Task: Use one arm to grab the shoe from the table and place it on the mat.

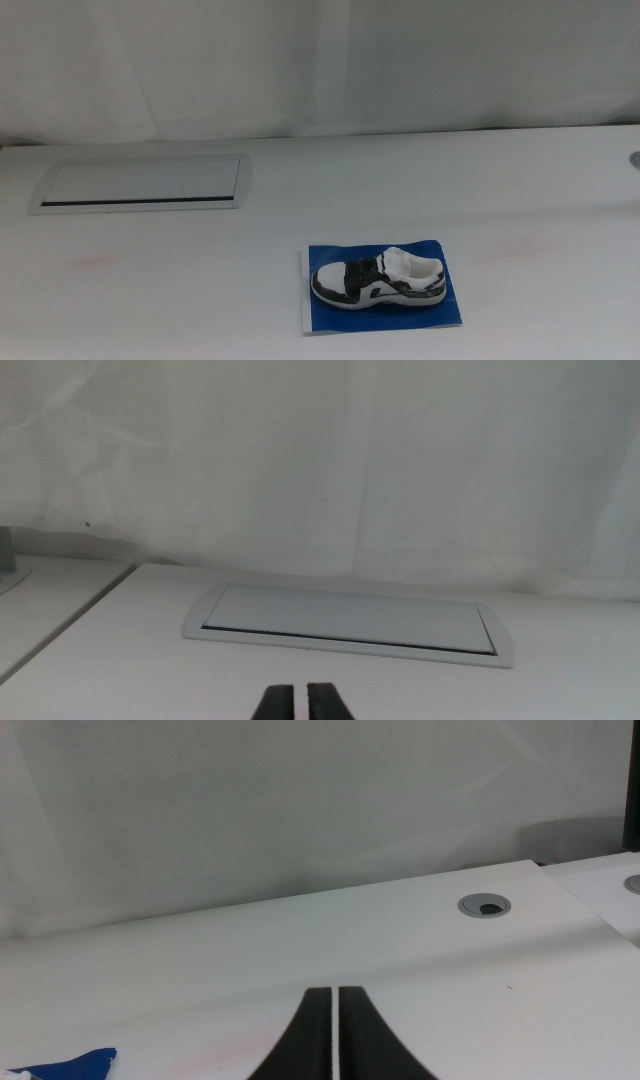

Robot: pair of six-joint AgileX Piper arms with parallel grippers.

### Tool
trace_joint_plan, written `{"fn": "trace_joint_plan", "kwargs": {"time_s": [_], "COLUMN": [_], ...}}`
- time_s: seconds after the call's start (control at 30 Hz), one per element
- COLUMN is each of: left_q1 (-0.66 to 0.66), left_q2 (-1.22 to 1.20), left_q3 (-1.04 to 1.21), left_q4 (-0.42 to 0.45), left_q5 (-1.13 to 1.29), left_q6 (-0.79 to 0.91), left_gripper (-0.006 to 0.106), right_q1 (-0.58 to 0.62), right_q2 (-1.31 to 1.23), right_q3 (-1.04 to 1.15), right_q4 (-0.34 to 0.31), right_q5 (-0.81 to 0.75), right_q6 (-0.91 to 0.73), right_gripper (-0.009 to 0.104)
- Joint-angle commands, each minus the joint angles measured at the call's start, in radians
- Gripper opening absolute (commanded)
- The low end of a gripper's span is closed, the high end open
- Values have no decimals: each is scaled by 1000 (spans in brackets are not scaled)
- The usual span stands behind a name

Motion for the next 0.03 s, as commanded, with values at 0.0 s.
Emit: {"fn": "trace_joint_plan", "kwargs": {"time_s": [0.0], "left_q1": [0], "left_q2": [-18], "left_q3": [39], "left_q4": [-2], "left_q5": [2], "left_q6": [-7], "left_gripper": [-3], "right_q1": [4], "right_q2": [-36], "right_q3": [8], "right_q4": [-8], "right_q5": [-4], "right_q6": [-4], "right_gripper": [-3]}}
